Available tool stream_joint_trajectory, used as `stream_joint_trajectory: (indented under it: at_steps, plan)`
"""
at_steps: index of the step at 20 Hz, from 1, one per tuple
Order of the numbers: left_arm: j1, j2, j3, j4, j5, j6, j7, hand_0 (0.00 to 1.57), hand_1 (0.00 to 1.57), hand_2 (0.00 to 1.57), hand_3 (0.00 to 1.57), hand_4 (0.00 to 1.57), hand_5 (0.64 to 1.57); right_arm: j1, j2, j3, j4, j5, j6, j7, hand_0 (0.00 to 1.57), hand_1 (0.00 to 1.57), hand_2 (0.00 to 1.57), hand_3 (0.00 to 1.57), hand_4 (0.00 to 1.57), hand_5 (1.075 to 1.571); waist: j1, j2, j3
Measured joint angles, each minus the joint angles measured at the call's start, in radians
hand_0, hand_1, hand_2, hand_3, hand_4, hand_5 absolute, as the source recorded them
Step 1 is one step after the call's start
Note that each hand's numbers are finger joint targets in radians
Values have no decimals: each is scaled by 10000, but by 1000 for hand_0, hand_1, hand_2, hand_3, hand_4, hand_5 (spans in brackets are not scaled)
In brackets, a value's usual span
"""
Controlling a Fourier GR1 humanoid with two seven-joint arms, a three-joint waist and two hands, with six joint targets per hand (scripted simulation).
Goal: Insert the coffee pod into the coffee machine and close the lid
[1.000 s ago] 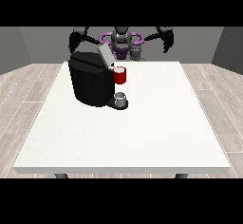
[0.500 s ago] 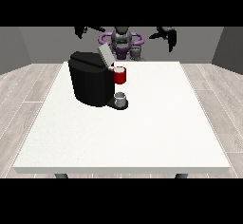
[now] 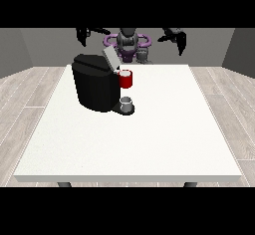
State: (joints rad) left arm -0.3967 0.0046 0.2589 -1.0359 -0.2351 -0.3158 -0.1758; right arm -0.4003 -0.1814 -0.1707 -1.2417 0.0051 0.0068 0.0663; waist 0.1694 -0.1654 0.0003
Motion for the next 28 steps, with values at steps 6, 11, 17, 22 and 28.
stream_joint_trajectory:
  at_steps: [6,11,17,22,28]
  plan:
    - [577,67,-593,-1159,484,167,263,0,0,0,0,349,1571,-748,-52,-426,651,-668,142,570,0,0,0,0,149,1571,125,466,-3]
    - [934,123,-925,-2227,821,267,512,0,0,0,0,377,1571,-1292,44,-265,1097,-593,1,468,0,0,0,0,0,1571,127,975,0]
    - [1399,279,-1070,-3181,1028,277,667,0,0,0,0,336,1571,-1923,85,-98,1638,-509,-15,310,0,0,0,0,0,1571,219,1528,0]
    - [1541,586,-948,-3433,1111,423,621,0,0,0,0,299,1571,-2409,181,194,1828,-385,50,274,0,0,0,0,0,1571,-22,1832,-2]
    - [1595,747,-938,-3550,1061,745,643,0,0,0,0,339,1571,-3004,191,347,2096,-304,125,199,0,0,0,0,204,1571,-189,2126,-7]
